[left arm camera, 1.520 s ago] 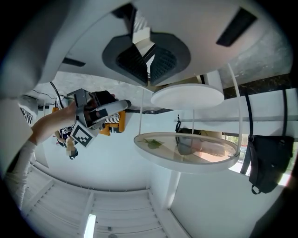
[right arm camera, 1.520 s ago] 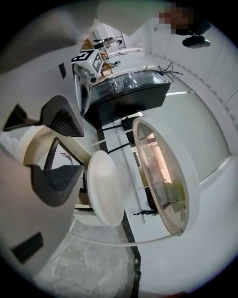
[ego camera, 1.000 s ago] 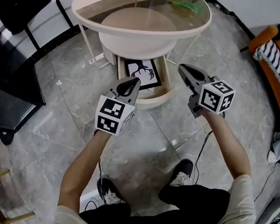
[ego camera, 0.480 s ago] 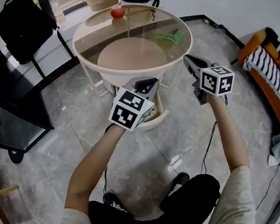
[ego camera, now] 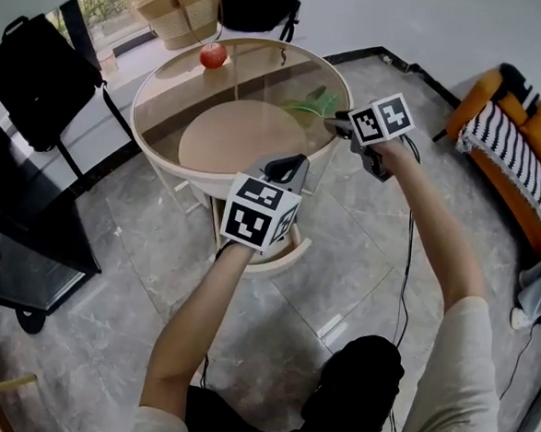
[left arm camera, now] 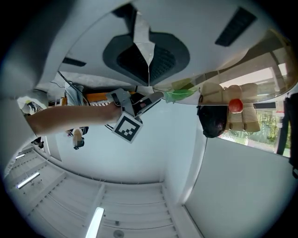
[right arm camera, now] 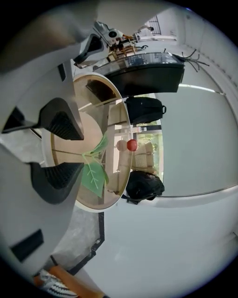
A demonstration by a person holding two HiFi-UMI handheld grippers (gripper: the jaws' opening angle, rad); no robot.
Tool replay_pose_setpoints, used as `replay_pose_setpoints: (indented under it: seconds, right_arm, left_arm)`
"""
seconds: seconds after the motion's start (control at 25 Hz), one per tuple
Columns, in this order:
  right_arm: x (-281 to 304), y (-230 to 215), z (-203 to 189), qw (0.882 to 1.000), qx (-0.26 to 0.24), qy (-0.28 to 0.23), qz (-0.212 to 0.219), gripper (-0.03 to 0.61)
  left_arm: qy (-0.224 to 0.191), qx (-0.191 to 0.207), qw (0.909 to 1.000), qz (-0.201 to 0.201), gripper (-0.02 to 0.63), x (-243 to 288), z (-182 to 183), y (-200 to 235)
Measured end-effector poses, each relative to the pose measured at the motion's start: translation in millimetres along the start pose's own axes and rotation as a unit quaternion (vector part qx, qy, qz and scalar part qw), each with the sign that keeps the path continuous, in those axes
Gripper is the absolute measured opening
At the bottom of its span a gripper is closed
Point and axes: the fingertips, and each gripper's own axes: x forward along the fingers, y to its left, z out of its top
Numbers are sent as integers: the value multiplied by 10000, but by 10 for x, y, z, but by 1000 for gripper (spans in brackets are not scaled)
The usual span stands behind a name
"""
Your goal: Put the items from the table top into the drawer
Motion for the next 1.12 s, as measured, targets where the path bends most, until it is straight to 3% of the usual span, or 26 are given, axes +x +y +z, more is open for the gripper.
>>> replay_pose_setpoints:
  seconds: [0.16,0.36,0.44,0.52,0.68,0.76,0.84,0.96,1.12]
  right_arm:
    - [144,-89,76,9987,-192,380,-263,155]
    - [336,-9,12,9967,80,809,-51,155]
    - [355,-8,10,9965,220,808,-24,153]
    - [321,-20,-27,9966,391,719,-67,79]
    - [297,12,-43,9973,398,556,-273,58]
    - [268,75,-27,9980,421,365,-305,44]
    - [165,248,7,9976,673,-131,-75,38]
    - [-97,621,22,9902,976,-906,424,37]
    - [-430,1086,-217,9817,1008,-1292,966,37]
  left_arm:
    - [-29,-16,10000,10,21,12,-36,-35]
    - [72,99,9999,37,22,-85,-112,-46]
    - [98,136,9998,61,21,-118,-133,-50]
    - [54,30,10000,68,22,-157,-158,-80]
    - [84,38,9999,105,22,-306,-302,-61]
    - [117,-70,9998,144,21,-373,-396,7]
    - [78,-251,9996,128,23,-436,-451,71]
    - [65,28,10000,21,23,-543,-507,63]
    - [-68,98,9999,-88,21,-714,-679,-8]
